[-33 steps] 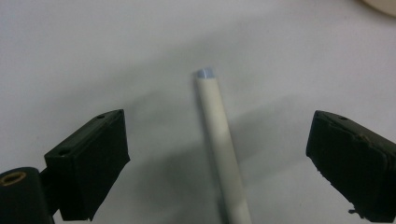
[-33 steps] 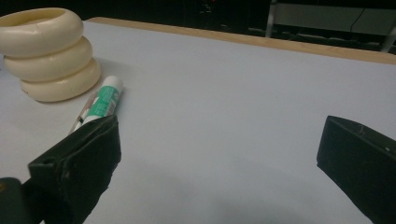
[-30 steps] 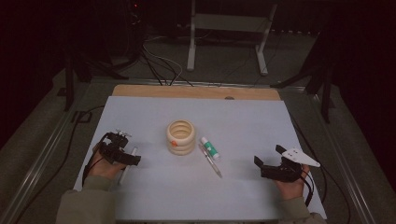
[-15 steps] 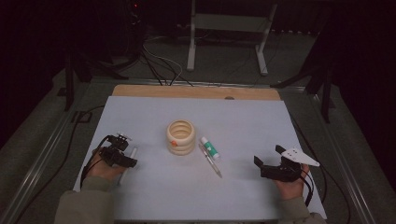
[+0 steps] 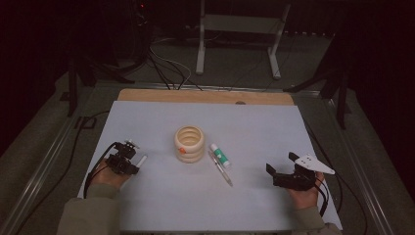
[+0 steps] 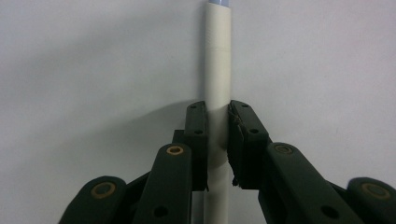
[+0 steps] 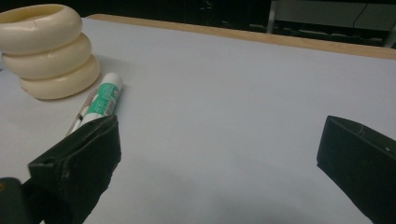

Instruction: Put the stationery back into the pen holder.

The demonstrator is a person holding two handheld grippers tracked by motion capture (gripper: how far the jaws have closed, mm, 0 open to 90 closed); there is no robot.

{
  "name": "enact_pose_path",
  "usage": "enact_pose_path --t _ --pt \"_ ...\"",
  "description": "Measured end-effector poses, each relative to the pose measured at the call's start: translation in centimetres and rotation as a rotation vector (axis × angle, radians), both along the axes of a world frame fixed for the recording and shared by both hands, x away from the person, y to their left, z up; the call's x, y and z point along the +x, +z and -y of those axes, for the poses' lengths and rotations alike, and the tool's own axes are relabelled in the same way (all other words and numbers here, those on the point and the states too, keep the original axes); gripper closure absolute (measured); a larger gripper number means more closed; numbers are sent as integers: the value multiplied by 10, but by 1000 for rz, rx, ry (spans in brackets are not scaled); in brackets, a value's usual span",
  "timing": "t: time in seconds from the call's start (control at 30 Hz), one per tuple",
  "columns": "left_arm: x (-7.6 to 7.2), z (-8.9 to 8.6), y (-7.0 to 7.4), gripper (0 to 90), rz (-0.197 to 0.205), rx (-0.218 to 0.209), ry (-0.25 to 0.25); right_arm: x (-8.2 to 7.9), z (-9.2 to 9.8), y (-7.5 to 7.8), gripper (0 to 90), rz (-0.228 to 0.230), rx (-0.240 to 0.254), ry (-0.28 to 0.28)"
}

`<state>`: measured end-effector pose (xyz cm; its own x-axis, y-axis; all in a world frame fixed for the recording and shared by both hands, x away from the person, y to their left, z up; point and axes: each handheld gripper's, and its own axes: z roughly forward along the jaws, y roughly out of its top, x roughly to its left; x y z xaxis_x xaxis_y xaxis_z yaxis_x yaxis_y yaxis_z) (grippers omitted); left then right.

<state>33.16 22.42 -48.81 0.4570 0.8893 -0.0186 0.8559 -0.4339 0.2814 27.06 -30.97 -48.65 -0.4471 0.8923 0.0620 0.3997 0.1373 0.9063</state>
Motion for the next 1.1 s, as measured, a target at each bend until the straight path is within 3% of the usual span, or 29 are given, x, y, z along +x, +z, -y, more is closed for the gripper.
enact_pose_path --t 0.5,0.93,1.1 --pt "0 7 12 794 97 -74 -12 0 0 0 2 0 1 -2" --pt "2 20 33 794 246 -160 -46 0 0 0 2 0 -2 -1" --pt "3 24 40 794 285 -184 -52 0 0 0 2 0 0 -2"
